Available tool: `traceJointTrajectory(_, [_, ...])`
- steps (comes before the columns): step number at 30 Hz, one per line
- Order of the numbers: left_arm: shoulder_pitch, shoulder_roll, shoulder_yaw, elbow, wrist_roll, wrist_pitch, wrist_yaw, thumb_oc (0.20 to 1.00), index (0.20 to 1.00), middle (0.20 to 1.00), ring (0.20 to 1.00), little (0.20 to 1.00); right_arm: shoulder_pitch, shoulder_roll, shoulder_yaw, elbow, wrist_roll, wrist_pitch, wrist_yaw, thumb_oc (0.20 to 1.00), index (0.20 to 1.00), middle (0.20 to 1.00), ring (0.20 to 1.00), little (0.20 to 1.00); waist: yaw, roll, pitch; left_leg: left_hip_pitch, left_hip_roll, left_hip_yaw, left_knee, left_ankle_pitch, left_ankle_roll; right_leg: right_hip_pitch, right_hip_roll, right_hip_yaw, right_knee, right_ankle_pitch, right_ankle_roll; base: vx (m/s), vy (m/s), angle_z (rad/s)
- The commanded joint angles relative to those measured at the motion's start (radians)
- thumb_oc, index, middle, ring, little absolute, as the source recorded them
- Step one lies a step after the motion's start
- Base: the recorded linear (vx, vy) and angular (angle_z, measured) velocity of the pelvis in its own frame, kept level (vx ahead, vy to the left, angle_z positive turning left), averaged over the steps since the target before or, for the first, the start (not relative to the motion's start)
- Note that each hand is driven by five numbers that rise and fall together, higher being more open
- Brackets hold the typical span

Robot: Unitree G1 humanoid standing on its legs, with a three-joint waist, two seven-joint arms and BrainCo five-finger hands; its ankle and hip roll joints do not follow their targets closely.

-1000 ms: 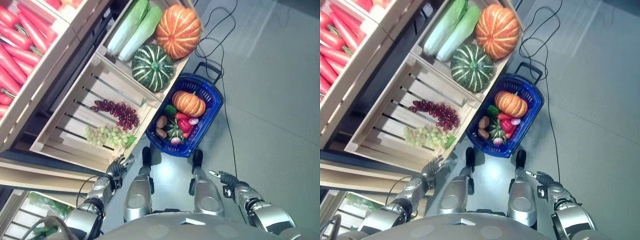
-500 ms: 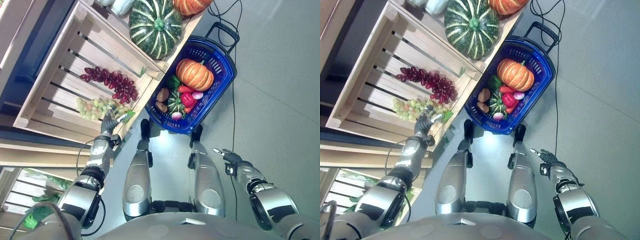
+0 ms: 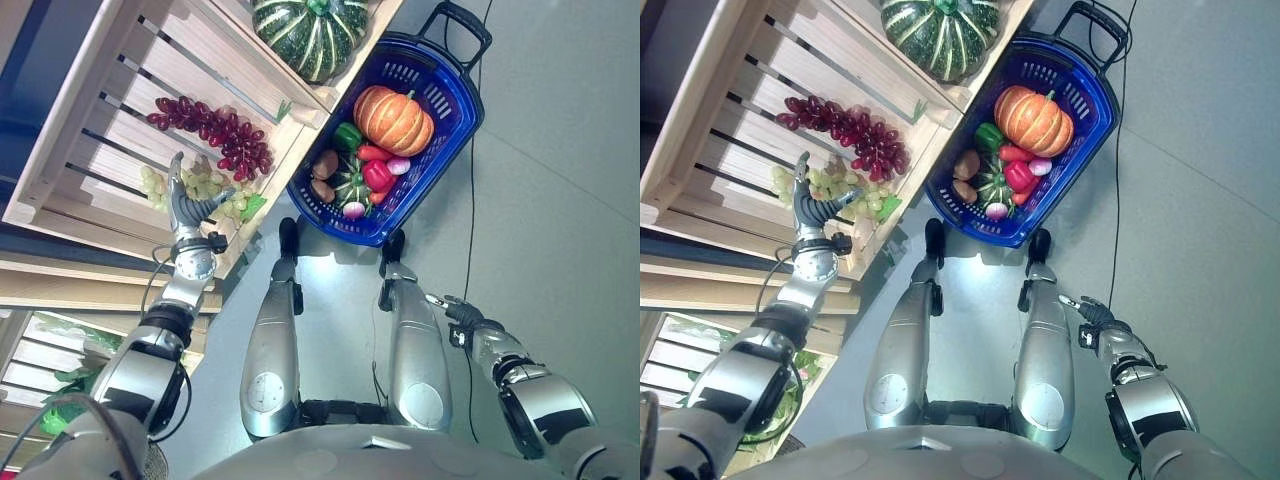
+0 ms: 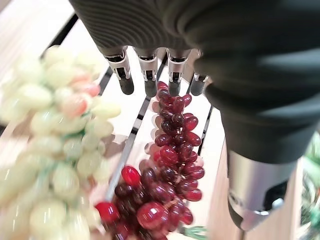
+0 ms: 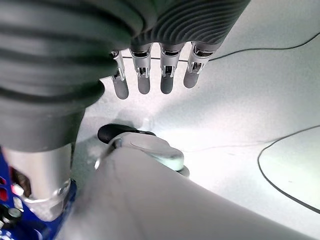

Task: Pick up fruits and vegetables into the basket

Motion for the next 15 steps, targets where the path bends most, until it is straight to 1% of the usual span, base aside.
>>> traceJointTrajectory(1, [-0.022, 0.079, -0.012, 0.059, 0.141, 0.054, 0.078, 1.0, 1.0, 1.0, 1.0, 1.0, 0.041, -0.013, 0.037, -0.029, 0.029, -0.001, 0.004, 1.0, 1.0, 1.0, 1.0, 1.0, -0.001, -0.05, -0.026, -0.079, -0.032, 0.026, 0.167, -0.12, 0.064, -0.012, 0.022, 0.025, 0.039, -0.019, -0.031, 0.0, 0.0, 0.0])
traceJointTrajectory(3, [-0.044, 0.103, -0.034, 0.097, 0.19, 0.086, 0.099, 1.0, 1.0, 1.0, 1.0, 1.0, 0.031, -0.018, 0.048, -0.03, 0.03, 0.002, 0.007, 1.0, 1.0, 1.0, 1.0, 1.0, -0.007, -0.054, -0.026, -0.092, -0.028, 0.03, 0.174, -0.118, 0.063, -0.024, 0.026, 0.029, 0.045, -0.02, -0.035, -0.01, 0.013, -0.02])
traceJointTrajectory(6, [-0.074, 0.131, -0.059, 0.127, 0.233, 0.13, 0.102, 1.0, 1.0, 1.0, 1.0, 1.0, 0.023, -0.024, 0.057, -0.027, 0.031, 0.003, 0.013, 1.0, 1.0, 1.0, 1.0, 1.0, -0.013, -0.056, -0.026, -0.105, -0.025, 0.033, 0.186, -0.122, 0.061, -0.036, 0.029, 0.034, 0.055, -0.025, -0.038, -0.01, 0.022, -0.07])
traceJointTrajectory(7, [-0.101, 0.146, -0.07, 0.151, 0.264, 0.157, 0.102, 1.0, 1.0, 1.0, 1.0, 1.0, 0.014, -0.024, 0.062, -0.022, 0.03, 0.0, 0.016, 1.0, 1.0, 1.0, 1.0, 1.0, -0.017, -0.056, -0.026, -0.114, -0.024, 0.033, 0.185, -0.117, 0.06, -0.045, 0.032, 0.035, 0.054, -0.022, -0.039, 0.0, 0.014, -0.07])
traceJointTrajectory(9, [-0.119, 0.155, -0.083, 0.171, 0.27, 0.168, 0.1, 1.0, 1.0, 1.0, 1.0, 1.0, 0.011, -0.025, 0.068, -0.022, 0.03, -0.001, 0.017, 1.0, 1.0, 1.0, 1.0, 1.0, -0.021, -0.056, -0.026, -0.115, -0.024, 0.034, 0.186, -0.12, 0.06, -0.047, 0.032, 0.036, 0.054, -0.025, -0.04, 0.0, 0.009, -0.02])
traceJointTrajectory(13, [-0.155, 0.165, -0.119, 0.226, 0.313, 0.216, 0.063, 1.0, 1.0, 1.0, 1.0, 1.0, -0.001, -0.026, 0.08, -0.026, 0.037, 0.002, 0.011, 1.0, 1.0, 1.0, 1.0, 1.0, -0.028, -0.056, -0.026, -0.126, -0.026, 0.036, 0.186, -0.117, 0.06, -0.056, 0.033, 0.034, 0.05, -0.022, -0.042, -0.01, 0.003, -0.02])
traceJointTrajectory(14, [-0.157, 0.167, -0.133, 0.239, 0.321, 0.239, 0.046, 1.0, 1.0, 1.0, 1.0, 1.0, -0.005, -0.026, 0.082, -0.026, 0.036, 0.003, 0.01, 1.0, 1.0, 1.0, 1.0, 1.0, -0.03, -0.055, -0.026, -0.13, -0.025, 0.037, 0.187, -0.116, 0.059, -0.06, 0.033, 0.034, 0.051, -0.021, -0.042, 0.0, 0.0, 0.0])
traceJointTrajectory(15, [-0.16, 0.166, -0.144, 0.253, 0.322, 0.247, 0.029, 1.0, 1.0, 1.0, 1.0, 1.0, -0.009, -0.027, 0.085, -0.03, 0.037, 0.006, 0.008, 1.0, 1.0, 1.0, 1.0, 1.0, -0.032, -0.055, -0.026, -0.133, -0.026, 0.036, 0.188, -0.114, 0.058, -0.062, 0.034, 0.034, 0.051, -0.02, -0.043, -0.01, 0.018, -0.03])
